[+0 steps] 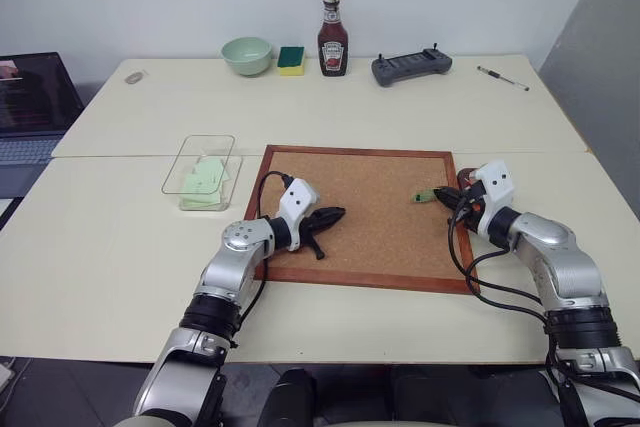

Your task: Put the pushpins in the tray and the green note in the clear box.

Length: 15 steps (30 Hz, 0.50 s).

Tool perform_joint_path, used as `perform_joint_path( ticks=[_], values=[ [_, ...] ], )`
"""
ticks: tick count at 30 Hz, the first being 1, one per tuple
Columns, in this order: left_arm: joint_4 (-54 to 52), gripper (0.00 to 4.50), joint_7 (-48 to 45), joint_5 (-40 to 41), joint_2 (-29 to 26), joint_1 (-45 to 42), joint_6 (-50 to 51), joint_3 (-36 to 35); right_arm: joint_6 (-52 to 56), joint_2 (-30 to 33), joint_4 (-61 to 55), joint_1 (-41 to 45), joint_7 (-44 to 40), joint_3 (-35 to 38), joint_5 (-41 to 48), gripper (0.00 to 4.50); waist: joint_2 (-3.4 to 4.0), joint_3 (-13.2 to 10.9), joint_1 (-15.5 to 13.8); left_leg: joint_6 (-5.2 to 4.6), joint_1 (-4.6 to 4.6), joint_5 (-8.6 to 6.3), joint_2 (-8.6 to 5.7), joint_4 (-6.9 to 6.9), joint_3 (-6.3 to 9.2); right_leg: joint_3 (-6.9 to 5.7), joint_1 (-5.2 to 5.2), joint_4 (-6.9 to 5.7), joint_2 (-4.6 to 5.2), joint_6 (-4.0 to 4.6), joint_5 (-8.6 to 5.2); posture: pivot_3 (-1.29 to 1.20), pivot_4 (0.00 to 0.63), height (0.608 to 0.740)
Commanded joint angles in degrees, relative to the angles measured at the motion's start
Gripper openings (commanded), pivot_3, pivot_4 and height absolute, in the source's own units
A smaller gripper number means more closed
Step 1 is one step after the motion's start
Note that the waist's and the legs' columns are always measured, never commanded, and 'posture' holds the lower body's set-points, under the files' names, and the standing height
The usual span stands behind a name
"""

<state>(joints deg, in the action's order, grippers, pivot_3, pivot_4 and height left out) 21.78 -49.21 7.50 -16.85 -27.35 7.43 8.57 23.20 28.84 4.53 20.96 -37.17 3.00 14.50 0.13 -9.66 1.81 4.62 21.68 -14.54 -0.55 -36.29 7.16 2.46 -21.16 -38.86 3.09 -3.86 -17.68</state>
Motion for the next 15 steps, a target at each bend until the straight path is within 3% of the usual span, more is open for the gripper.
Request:
perform_joint_path(
  ticks=[1,3,9,15],
  values=[
    [2.9,0.0,-0.2,-2.0,0.0,2.7,2.3,2.6,-1.1,0.7,-3.3,0.1,0.1,0.2,-0.5,0.03,0.0,0.0,0.0,0.0,0.0,0.0,0.0,0.0,0.0,0.0,0.0,0.0,0.0,0.0,0.0,0.0,0.15,0.74],
    [2.9,0.0,-0.1,-1.9,0.0,2.7,2.3,2.5,-0.7,0.5,-3.3,0.2,0.3,0.3,-0.4,0.03,0.0,0.0,0.0,0.0,-0.01,0.0,0.01,0.0,0.0,0.0,0.0,0.0,0.0,0.0,0.0,0.0,0.15,0.74],
    [2.6,0.0,0.0,-1.9,0.0,3.0,2.4,2.5,0.2,1.2,-2.4,0.3,1.5,-0.7,-2.8,1.24,0.0,0.0,0.0,0.0,-0.01,0.0,0.01,0.0,0.0,0.0,0.0,0.0,0.0,0.0,0.0,0.0,0.15,0.74],
    [2.5,0.0,0.0,-1.9,-0.2,3.1,2.4,2.4,1.2,2.7,-3.8,-0.6,0.0,0.0,-2.0,1.24,0.0,0.0,0.0,0.0,-0.01,0.0,0.01,0.0,-0.01,0.01,0.0,0.0,0.0,0.0,0.0,0.0,0.15,0.74]
  ],
)
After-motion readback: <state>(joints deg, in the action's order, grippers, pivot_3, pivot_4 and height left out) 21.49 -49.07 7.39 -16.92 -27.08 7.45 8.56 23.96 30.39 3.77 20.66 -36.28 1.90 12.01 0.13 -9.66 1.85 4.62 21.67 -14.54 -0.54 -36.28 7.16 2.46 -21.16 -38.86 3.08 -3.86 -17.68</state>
